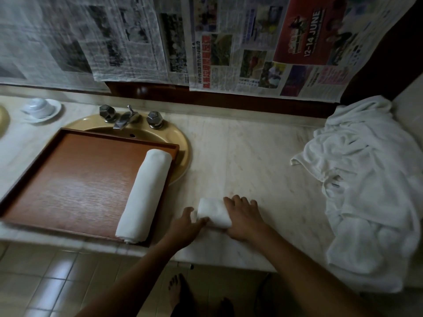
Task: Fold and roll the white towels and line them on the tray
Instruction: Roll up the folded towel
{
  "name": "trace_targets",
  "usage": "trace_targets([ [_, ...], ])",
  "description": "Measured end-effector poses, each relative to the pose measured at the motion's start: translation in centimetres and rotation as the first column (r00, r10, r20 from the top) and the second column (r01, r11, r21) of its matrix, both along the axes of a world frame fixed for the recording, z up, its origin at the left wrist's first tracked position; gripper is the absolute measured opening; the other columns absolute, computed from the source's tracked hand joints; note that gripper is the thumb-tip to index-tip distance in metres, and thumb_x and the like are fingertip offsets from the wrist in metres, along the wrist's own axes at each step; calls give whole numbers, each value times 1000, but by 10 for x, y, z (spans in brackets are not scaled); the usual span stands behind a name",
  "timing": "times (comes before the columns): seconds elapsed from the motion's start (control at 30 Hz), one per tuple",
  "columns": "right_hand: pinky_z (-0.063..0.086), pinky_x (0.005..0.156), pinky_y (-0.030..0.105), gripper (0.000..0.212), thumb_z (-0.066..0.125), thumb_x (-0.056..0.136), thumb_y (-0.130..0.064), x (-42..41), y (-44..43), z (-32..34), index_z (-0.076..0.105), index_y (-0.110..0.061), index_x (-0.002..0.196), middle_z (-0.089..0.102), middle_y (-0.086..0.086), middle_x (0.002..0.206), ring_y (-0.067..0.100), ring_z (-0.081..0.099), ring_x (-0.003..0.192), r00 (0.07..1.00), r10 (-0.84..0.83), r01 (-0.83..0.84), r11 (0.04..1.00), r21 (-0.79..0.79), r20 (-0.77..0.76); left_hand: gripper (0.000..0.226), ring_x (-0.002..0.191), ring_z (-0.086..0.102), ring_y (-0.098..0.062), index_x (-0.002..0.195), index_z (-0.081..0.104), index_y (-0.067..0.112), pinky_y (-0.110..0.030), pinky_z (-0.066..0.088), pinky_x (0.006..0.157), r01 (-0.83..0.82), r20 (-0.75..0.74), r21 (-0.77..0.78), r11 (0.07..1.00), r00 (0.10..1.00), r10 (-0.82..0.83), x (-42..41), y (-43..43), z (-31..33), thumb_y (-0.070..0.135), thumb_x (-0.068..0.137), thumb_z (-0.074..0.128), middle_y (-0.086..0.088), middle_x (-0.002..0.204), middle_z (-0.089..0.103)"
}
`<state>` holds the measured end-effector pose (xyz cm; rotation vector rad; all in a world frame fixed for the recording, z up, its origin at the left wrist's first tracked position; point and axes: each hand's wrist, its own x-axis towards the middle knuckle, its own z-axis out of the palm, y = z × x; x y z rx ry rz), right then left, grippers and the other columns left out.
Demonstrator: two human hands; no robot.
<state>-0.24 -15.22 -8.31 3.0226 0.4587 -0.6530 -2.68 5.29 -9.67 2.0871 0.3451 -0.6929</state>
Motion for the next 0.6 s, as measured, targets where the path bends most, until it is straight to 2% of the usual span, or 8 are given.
trace_targets([
  [0.07,38,98,50,80,73,75,-48,9,-2,-1,33,-24,140,47,9,134,32,48,119,1000,0,0,1000,-2,-22,62,93,69,-25,140,41,20,-35,63,69,-110,-106,-159,981,990,94,-5,-2,-3,52,94,67,-12,118,63],
  [0.13,40,97,49,77,72,76,-53,12,-2,5,35,-25,138,51,8,131,31,52,117,999,-3,3,1000,11,-49,64,93,72,-28,137,46,15,-43,64,77,-215,-142,-361,907,974,174,-11,-7,-3,51,90,72,-16,112,66],
  [0.17,41,98,49,77,72,77,-55,10,-1,7,35,-25,138,53,7,131,31,54,117,998,-9,12,999,33,-68,69,95,73,-29,136,48,15,-48,63,82,-260,-148,-448,855,965,216,-14,-9,-2,53,85,76,-17,114,66],
  [0.23,43,101,49,78,71,78,-57,-2,2,10,36,-26,140,54,6,131,30,56,117,994,-35,44,995,86,-102,78,104,71,-30,136,48,20,-49,62,86,-345,-170,-539,769,938,303,-20,-13,0,54,76,82,-14,126,62],
  [0.33,41,104,47,76,71,84,-49,-37,6,4,30,-29,145,52,5,138,27,53,122,997,-60,66,991,118,-55,79,114,65,-29,139,48,29,-44,63,86,-390,-173,-552,737,918,357,-32,-18,3,54,75,87,-4,133,57],
  [0.43,37,108,46,83,69,86,-43,-69,5,1,23,-28,153,42,4,148,27,45,130,999,-42,45,991,128,-33,57,108,68,-27,120,65,26,-45,63,83,-390,-127,-523,758,915,382,-46,-24,7,49,73,89,-5,120,67],
  [0.53,37,105,41,88,68,84,-55,-89,-2,5,21,-32,155,38,-2,150,22,41,131,998,-62,63,968,242,-8,36,97,71,-22,104,71,21,-38,63,76,-317,10,-485,815,930,368,-59,-23,16,41,78,86,-6,106,73],
  [0.6,39,105,38,95,69,76,-68,-99,-9,11,26,-37,154,37,-8,149,18,40,132,984,-168,180,897,404,-64,38,95,72,-22,100,70,21,-44,63,77,-256,91,-466,847,938,334,-62,-17,23,45,75,87,-5,101,73],
])
